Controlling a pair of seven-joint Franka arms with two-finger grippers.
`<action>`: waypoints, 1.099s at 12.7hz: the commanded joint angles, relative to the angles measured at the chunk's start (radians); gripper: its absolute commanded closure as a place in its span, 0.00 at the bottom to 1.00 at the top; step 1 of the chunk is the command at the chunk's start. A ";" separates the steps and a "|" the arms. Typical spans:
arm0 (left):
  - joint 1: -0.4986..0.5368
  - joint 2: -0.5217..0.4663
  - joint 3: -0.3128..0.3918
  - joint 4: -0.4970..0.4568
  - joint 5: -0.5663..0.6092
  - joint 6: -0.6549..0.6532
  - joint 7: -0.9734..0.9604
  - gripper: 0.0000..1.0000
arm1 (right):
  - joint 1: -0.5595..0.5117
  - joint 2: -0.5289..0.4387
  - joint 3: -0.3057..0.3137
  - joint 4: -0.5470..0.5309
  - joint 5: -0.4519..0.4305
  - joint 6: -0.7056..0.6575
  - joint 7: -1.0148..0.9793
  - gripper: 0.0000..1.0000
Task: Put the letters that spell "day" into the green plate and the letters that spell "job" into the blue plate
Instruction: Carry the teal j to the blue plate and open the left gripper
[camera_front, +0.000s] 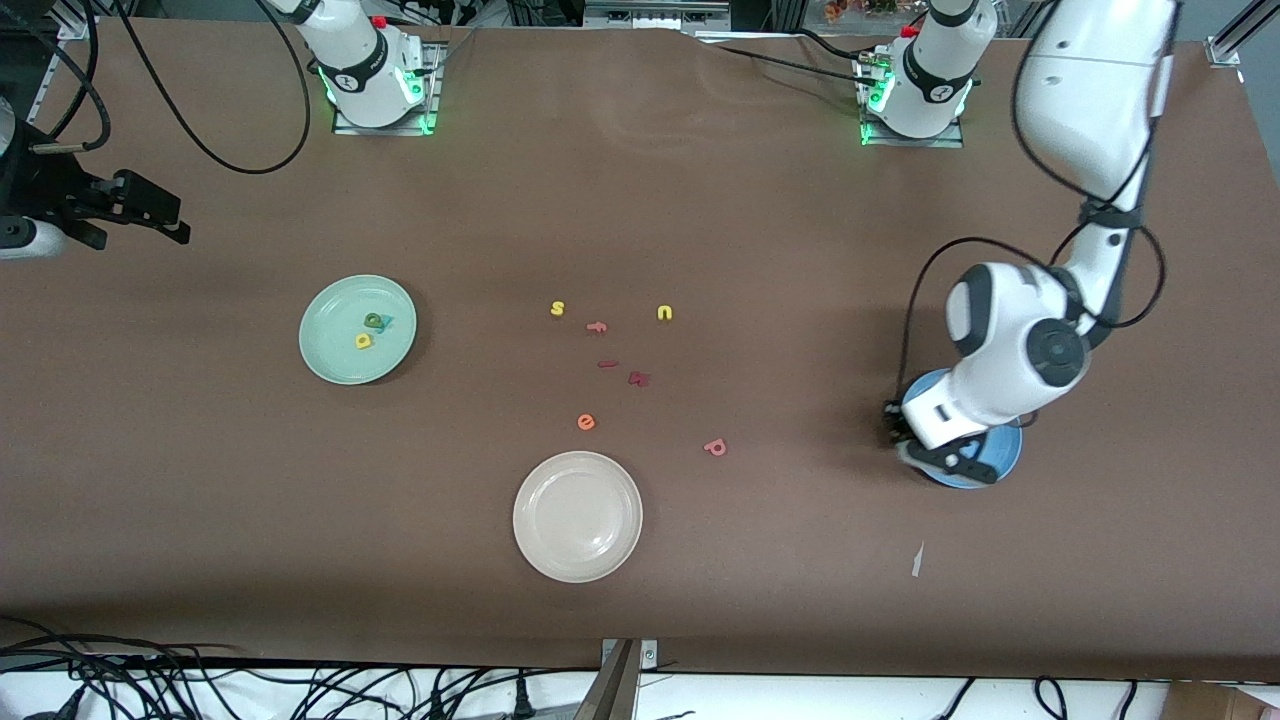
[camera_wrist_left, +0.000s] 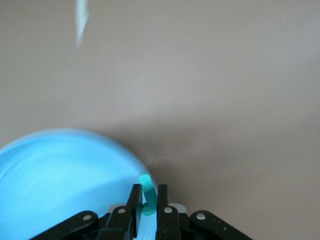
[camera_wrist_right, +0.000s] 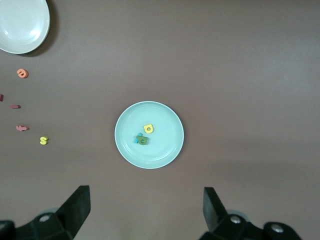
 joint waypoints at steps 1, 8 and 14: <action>0.067 -0.119 -0.022 -0.163 0.026 0.012 0.104 1.00 | 0.003 0.003 -0.012 0.006 -0.009 -0.015 -0.007 0.00; 0.075 -0.087 -0.039 -0.154 0.015 0.093 0.203 0.41 | 0.006 0.003 -0.008 0.007 -0.011 -0.015 -0.007 0.00; -0.136 0.039 -0.068 0.013 -0.171 0.094 0.001 0.45 | 0.009 0.005 -0.003 0.012 -0.011 -0.010 -0.007 0.00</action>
